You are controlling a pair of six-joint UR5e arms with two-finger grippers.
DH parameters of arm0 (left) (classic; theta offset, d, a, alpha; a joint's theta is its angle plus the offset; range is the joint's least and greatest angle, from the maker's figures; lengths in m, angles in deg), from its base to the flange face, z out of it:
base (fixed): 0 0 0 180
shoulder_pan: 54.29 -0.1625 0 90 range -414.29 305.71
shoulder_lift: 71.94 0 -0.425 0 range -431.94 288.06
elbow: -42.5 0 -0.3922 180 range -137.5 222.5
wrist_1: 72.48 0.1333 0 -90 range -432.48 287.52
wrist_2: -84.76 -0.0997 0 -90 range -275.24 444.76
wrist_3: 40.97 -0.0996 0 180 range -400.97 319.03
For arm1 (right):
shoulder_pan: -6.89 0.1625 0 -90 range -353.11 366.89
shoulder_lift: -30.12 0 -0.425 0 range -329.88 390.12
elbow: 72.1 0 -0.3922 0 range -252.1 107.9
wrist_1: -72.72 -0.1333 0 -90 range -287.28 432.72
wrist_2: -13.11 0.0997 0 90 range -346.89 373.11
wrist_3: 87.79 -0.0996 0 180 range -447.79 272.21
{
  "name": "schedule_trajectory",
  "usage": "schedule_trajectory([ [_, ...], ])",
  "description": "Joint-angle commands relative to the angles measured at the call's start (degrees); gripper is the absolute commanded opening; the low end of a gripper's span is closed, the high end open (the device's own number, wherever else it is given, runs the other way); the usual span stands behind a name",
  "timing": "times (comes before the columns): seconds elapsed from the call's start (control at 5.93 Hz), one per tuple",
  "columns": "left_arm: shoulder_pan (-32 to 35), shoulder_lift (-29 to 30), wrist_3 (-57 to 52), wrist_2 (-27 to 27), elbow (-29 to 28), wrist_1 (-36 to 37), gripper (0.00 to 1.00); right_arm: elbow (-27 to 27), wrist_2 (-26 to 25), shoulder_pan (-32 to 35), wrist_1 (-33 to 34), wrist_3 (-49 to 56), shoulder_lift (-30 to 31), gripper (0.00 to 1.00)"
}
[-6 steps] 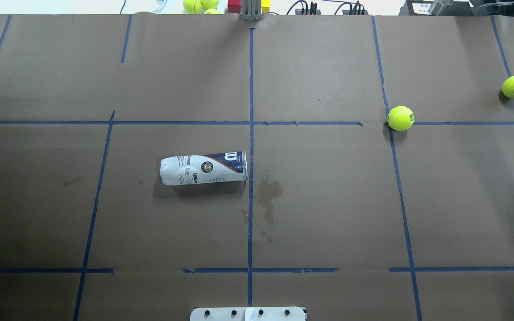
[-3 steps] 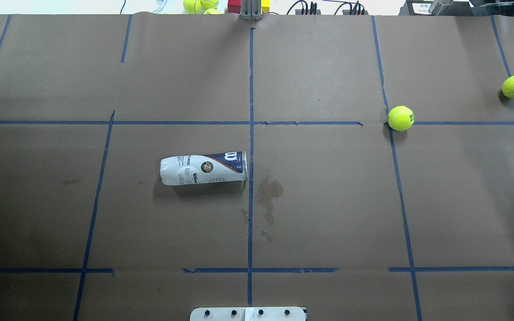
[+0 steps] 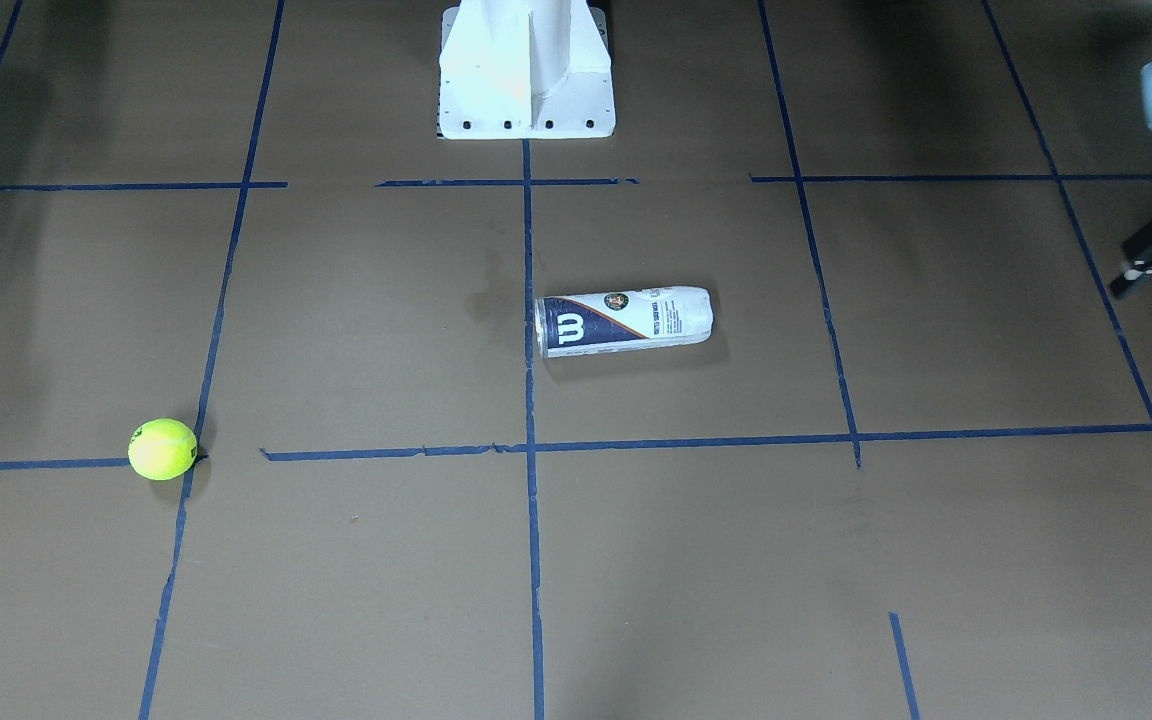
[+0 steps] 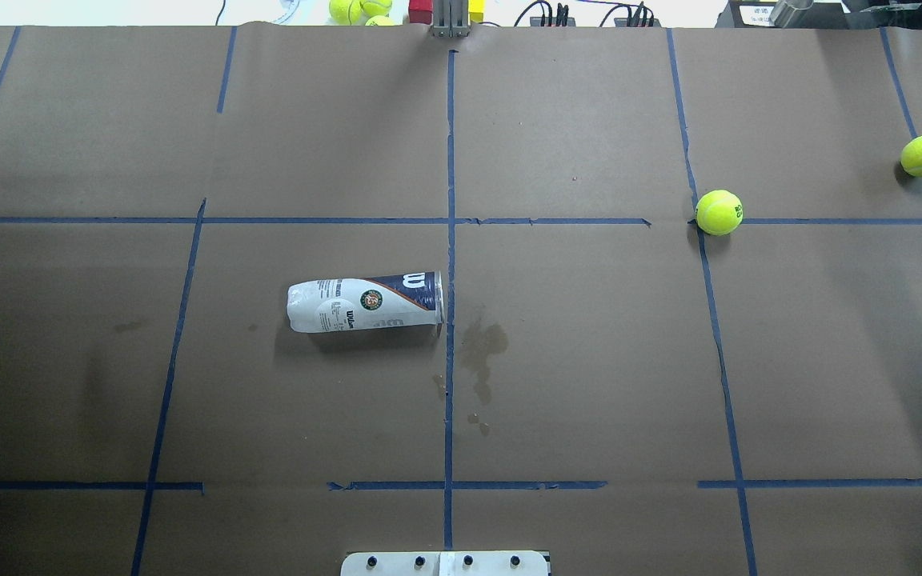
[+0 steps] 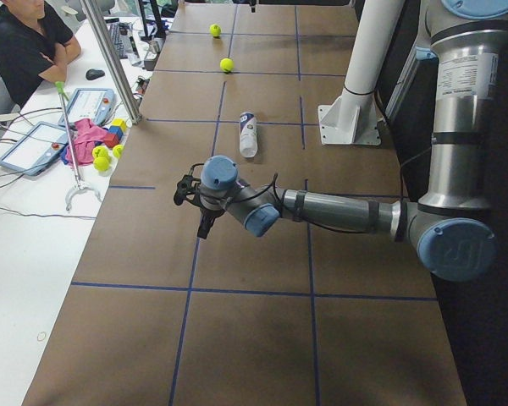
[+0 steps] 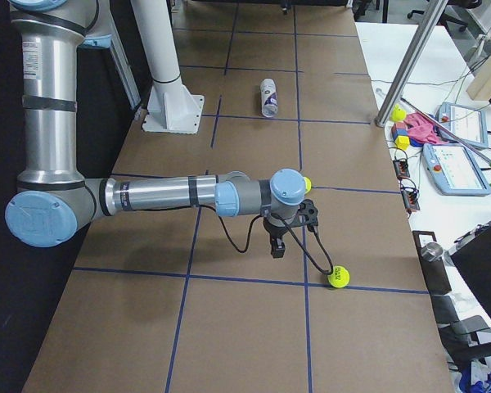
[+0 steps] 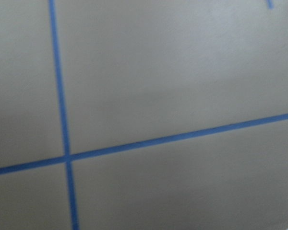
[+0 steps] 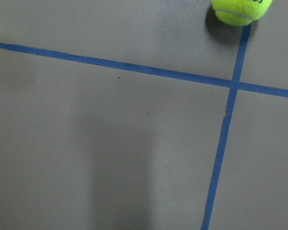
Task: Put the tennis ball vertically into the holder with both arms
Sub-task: 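Reach the left gripper down to the open end of the lying can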
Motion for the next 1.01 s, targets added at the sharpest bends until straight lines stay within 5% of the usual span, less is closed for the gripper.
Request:
schedule_trajectory([
  [0.0, -15.3, 11.6, 0.9, -0.1, 0.6, -1.1, 1.0, -1.0, 0.0, 0.1, -3.6, 0.0, 0.8, 1.0],
  [0.34, -24.5, 20.3, -5.6, -0.7, 0.5, -0.9, 0.98, -1.5, 0.0, 0.1, -3.9, 0.0, 0.7, 1.0],
  [0.84, -32.4, 28.5, -20.2, -15.7, -0.5, 1.1, 1.0, -1.9, 0.0, 0.0, -3.9, 0.0, 0.5, 1.0],
])
